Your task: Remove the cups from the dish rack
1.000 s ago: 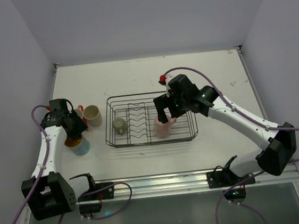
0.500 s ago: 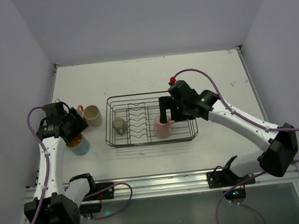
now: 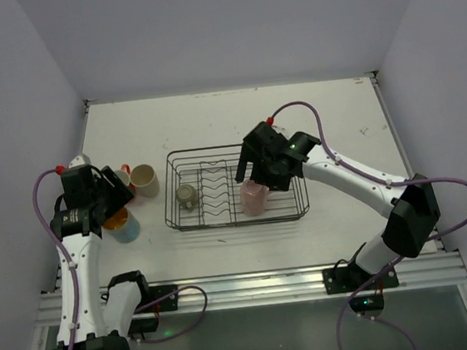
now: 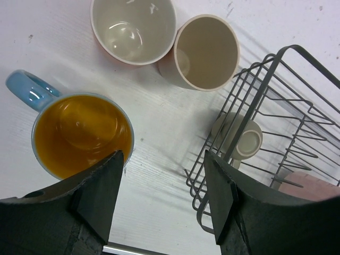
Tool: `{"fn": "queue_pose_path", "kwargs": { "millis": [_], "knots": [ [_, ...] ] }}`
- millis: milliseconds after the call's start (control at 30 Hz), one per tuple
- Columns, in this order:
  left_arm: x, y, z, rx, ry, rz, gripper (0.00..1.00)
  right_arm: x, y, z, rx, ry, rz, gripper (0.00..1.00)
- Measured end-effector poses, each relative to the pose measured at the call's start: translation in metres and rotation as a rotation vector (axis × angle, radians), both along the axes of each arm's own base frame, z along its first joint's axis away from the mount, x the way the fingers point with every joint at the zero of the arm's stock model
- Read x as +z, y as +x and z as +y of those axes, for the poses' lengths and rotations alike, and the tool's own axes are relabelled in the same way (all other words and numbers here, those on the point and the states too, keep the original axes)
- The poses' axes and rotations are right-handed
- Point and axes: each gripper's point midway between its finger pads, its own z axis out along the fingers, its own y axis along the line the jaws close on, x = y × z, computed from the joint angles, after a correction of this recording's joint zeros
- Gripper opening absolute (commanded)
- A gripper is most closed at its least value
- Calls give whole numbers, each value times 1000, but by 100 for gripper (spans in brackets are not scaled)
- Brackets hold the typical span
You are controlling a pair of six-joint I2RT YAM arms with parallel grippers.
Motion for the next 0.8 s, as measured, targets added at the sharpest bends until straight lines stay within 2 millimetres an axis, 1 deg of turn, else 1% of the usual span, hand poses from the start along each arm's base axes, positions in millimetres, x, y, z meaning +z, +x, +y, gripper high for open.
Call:
{"fn": "queue_pose_path", "kwargs": {
  "millis": [333, 633, 800],
  "knots": [
    [11, -2, -8, -30, -23, -47, 67, -23, 1, -2, -78, -54, 77, 99],
    [12, -2, -12, -45, -37, -54, 67, -34, 3, -1, -87, -81, 103, 99],
    [13, -3, -13, -51, -43, -57, 67, -44, 4, 0, -87, -102, 121, 99]
  ]
}}
